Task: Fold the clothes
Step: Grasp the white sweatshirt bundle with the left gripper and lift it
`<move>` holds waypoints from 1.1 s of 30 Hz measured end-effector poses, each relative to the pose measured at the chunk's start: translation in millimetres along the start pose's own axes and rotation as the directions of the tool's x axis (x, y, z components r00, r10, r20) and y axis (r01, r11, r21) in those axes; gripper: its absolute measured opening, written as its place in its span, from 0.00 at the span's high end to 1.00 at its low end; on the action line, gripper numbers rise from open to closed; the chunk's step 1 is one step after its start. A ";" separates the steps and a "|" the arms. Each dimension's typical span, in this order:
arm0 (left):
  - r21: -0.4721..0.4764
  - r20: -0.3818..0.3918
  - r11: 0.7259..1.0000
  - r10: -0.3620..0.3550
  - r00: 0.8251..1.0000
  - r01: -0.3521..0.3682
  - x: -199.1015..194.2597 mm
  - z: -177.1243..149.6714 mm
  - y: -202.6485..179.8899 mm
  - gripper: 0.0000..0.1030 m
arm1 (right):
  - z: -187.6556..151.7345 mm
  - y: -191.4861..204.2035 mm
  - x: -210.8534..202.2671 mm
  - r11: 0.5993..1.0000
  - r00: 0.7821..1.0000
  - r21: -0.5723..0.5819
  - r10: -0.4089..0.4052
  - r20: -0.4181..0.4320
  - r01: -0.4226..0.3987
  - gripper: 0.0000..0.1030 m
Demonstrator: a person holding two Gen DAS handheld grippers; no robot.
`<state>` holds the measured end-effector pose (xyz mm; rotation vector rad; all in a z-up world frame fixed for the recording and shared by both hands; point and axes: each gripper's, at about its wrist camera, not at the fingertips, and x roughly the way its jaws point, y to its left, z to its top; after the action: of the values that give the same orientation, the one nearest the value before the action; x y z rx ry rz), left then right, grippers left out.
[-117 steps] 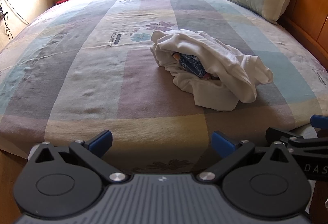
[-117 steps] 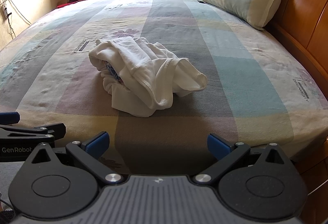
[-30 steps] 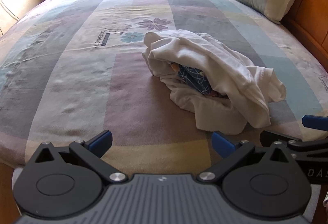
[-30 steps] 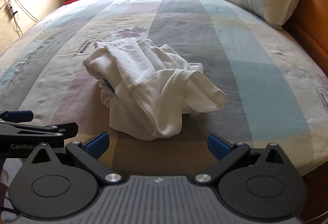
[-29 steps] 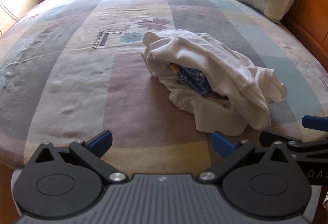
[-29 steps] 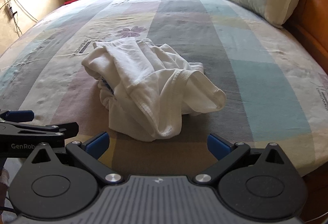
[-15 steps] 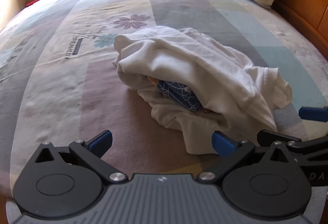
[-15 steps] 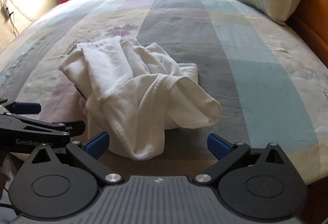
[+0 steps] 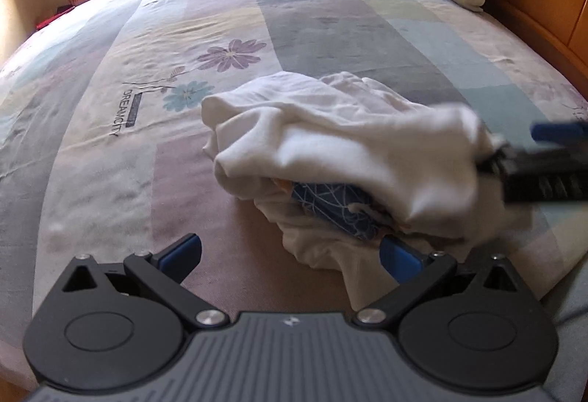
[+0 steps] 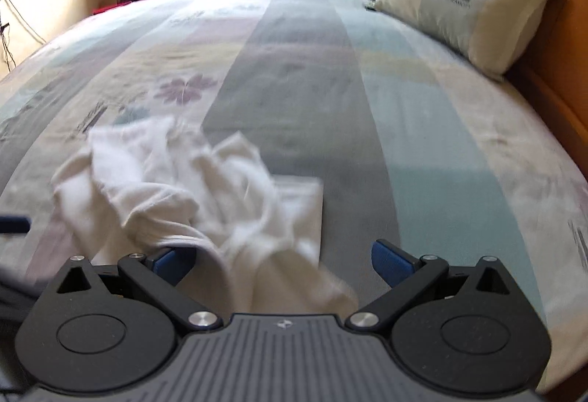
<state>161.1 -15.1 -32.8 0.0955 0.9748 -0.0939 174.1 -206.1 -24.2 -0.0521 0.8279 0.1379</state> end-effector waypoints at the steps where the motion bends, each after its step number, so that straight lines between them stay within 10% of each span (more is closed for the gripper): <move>1: 0.001 -0.003 1.000 0.001 1.000 -0.001 0.7 1.3 0.5 0.01 | 6.8 -1.6 5.4 1.000 1.000 0.005 -0.001 0.010 0.001 0.00; 9: 0.007 -0.004 1.000 -0.006 1.000 0.007 2.1 8.0 1.5 0.01 | 48.2 -22.3 31.8 0.996 0.998 0.083 0.030 0.062 -0.036 0.00; 25: 0.134 -0.073 0.967 -0.209 0.975 0.218 66.8 20.8 -28.1 0.00 | -20.6 -56.4 -36.2 0.971 0.976 0.129 0.188 0.110 -0.201 0.00; 33: 0.243 0.059 0.945 -0.238 0.969 0.217 65.1 -1.3 -29.2 0.00 | -35.8 -54.3 -23.8 0.965 0.969 0.105 0.229 0.096 -0.239 0.00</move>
<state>192.8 -46.3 -88.7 0.1948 0.8807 -0.4247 139.8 -265.8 -31.3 0.1604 0.7554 0.3128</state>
